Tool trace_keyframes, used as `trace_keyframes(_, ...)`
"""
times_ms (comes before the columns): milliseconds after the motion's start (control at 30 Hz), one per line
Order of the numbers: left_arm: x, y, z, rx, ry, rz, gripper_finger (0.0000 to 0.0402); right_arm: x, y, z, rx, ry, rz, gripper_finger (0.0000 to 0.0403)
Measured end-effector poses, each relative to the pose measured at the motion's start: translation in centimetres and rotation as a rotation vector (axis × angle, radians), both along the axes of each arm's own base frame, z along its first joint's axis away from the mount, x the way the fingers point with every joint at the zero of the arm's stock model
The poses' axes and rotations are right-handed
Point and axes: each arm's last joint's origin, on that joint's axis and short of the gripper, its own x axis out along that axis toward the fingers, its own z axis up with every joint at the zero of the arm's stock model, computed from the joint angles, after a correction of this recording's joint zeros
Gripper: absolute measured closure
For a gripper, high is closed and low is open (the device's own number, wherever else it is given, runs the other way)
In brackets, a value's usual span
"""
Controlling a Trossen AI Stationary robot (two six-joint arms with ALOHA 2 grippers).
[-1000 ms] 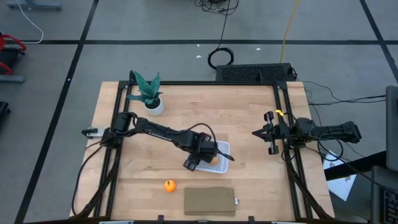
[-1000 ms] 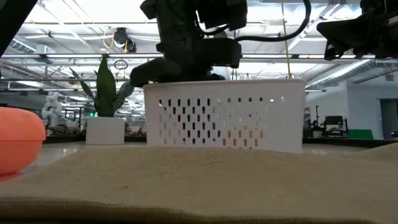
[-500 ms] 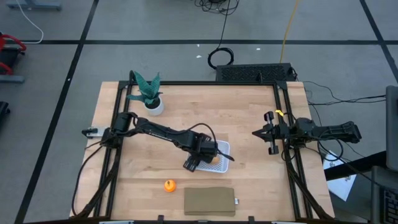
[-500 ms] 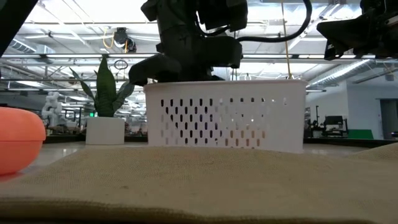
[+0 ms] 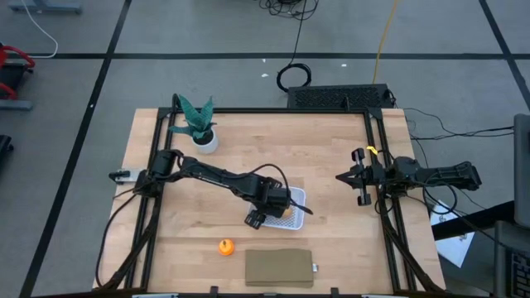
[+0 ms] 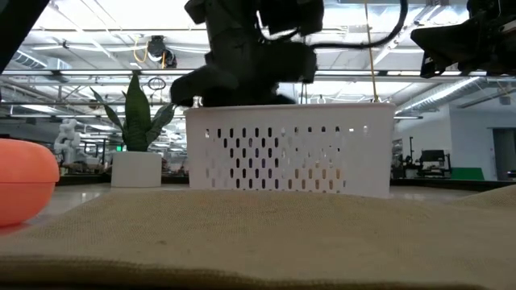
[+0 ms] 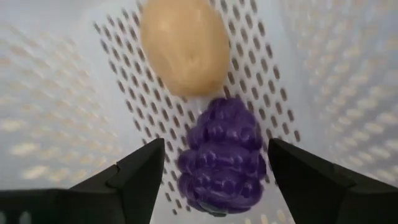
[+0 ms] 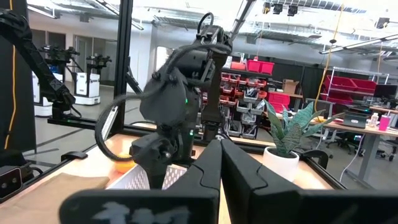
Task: Pick and placing Produce into tupperware
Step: Put the grapes into the white basket, then put the orange into the white basket
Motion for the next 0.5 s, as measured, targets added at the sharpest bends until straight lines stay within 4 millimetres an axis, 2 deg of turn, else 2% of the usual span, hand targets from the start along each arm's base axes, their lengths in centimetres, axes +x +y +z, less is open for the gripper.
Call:
trace_keyframes(333, 1.1, -1.6, 5.2, 0.029, -0.080, 0.007, 0.0116, 0.0, 0.0, 0.0, 0.000, 0.000, 0.000, 0.0403)
trace_keyframes(500, 1.2, -1.6, 6.8, 0.056, -0.096, 0.051, 0.0167, 0.0, 0.0, 0.0, 0.000, 0.000, 0.000, 0.0403)
